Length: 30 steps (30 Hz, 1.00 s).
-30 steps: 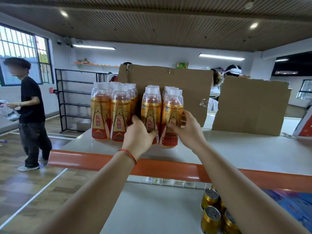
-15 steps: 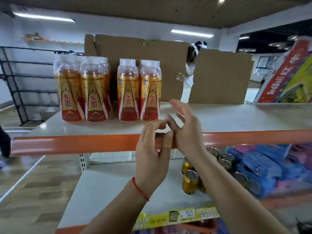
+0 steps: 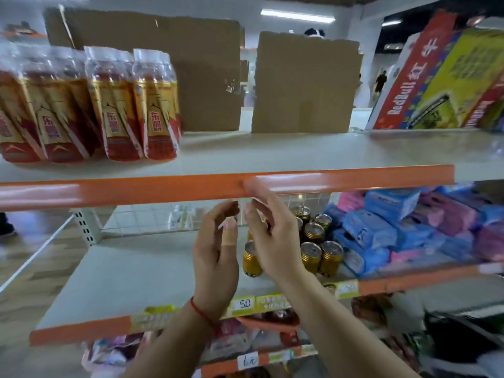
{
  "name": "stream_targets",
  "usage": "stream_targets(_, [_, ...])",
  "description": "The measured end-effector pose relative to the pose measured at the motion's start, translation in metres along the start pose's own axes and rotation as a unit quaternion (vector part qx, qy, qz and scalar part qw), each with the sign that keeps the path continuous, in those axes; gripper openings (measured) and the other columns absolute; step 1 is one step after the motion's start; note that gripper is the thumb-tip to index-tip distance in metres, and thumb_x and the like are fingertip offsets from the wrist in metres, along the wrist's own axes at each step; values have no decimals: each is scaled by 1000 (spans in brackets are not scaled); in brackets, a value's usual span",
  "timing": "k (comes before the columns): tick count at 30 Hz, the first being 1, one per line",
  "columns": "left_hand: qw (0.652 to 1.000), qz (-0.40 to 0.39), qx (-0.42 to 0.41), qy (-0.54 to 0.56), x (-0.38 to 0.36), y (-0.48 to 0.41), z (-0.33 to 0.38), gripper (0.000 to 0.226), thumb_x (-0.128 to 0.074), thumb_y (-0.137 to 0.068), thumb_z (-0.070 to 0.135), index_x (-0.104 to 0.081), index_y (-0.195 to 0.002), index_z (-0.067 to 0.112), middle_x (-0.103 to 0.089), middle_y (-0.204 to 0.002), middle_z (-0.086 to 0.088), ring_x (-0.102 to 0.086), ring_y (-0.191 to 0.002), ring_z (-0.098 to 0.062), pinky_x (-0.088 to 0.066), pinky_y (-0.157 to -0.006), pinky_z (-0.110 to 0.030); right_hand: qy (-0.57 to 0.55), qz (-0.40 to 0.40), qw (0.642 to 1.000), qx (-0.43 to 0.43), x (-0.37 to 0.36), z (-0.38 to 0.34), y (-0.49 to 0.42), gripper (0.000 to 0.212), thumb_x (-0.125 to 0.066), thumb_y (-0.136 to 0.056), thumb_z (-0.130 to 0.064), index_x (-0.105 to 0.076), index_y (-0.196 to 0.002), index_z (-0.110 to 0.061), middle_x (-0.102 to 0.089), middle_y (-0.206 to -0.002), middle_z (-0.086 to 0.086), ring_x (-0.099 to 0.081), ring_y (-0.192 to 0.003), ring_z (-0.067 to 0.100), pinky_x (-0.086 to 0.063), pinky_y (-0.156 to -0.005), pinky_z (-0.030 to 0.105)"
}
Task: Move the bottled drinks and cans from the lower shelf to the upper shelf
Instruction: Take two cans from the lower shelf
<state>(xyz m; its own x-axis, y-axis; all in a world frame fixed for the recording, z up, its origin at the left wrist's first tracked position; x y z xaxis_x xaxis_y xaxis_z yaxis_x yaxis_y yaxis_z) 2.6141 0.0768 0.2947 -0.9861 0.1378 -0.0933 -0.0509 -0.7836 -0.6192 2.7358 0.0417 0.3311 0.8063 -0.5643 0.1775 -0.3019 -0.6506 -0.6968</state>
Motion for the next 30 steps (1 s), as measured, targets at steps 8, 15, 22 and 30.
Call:
stream_targets(8, [976, -5, 178, -123, -37, 48, -110, 21, -55, -99, 28, -60, -119, 21, -65, -112, 10, -61, -102, 8, -44, -79, -2, 51, -40, 991, -113, 61, 113, 41, 30, -57, -98, -23, -61, -128, -20, -63, -118, -20, -58, -114, -3, -48, -97, 20])
stream_targets(15, [929, -54, 278, -236, -30, 56, -186, 42, -67, -92, 31, -55, -128, 14, -63, -124, -1, -61, -110, -17, -51, -90, -36, 168, -121, 940, -272, 70, 213, 70, 43, -58, -96, -33, -53, -135, -16, -58, -134, 1, -53, -123, 15, -44, -99, 29])
stream_targets(22, [887, -168, 298, -309, -47, 31, -241, 73, -79, -81, 31, -43, -141, 11, -54, -138, -10, -54, -123, -26, -46, -100, -39, 254, -143, 913, -285, 57, 245, 58, 52, -68, -89, -31, -51, -135, -12, -58, -129, 6, -53, -121, 20, -42, -93, 28])
stream_targets(30, [885, -199, 304, -292, -72, 24, -270, 78, -86, -67, 32, -47, -132, 17, -56, -119, -6, -58, -100, -23, -43, -82, -30, 362, -225, 874, -235, 22, 256, 41, 70, -72, -87, -22, -34, -144, -8, -45, -142, 12, -44, -130, 27, -41, -104, 36])
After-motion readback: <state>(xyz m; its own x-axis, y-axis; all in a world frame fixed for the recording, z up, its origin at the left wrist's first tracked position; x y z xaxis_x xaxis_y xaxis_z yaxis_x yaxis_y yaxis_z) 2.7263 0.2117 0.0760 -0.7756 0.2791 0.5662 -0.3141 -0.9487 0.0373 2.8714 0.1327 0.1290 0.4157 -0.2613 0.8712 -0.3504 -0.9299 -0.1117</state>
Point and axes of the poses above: each hand's wrist, its own y-axis away from the middle knuckle, its own x-axis out of the back of the hand, z = x × y, the point moved 8 cm from there along -y, towards the middle knuckle
